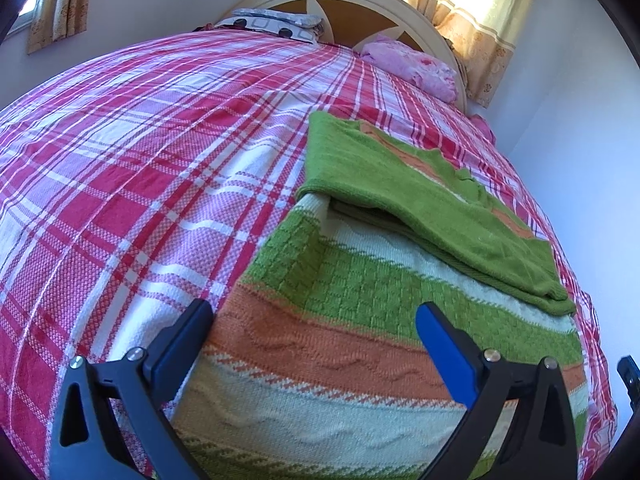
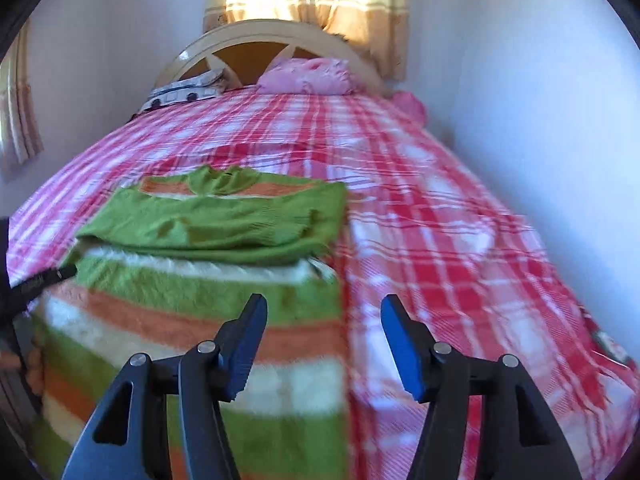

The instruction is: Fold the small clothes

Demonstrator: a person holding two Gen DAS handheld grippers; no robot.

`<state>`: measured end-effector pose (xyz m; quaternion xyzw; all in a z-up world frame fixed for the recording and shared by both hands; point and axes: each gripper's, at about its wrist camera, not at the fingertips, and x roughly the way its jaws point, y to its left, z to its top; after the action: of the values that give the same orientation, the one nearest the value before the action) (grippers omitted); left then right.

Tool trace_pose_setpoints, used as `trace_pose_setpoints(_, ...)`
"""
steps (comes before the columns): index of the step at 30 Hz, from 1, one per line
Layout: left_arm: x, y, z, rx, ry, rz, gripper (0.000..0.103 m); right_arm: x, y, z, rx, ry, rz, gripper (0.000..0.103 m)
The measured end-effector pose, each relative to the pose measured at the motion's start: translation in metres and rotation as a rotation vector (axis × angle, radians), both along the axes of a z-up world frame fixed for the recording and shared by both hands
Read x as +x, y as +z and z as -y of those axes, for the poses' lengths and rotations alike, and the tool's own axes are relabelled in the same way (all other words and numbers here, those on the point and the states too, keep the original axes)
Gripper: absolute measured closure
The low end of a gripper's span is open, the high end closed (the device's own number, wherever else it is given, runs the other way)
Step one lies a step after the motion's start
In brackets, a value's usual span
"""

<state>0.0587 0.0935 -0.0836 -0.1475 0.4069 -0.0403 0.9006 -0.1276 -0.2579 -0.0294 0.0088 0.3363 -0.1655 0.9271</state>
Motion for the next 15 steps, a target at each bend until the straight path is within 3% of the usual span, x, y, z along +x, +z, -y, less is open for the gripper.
trace_pose_setpoints(9, -0.056, 0.017, -0.016, -0.032, -0.130, 0.012, 0.000, -0.054, 0.007, 0.020, 0.061, -0.051, 0.057, 0.043)
trace_pose_setpoints(15, -0.119, 0.043, -0.053, 0.040, -0.177, 0.099, 0.000, -0.080, 0.017, 0.003, 0.054, 0.014, 0.115, 0.043)
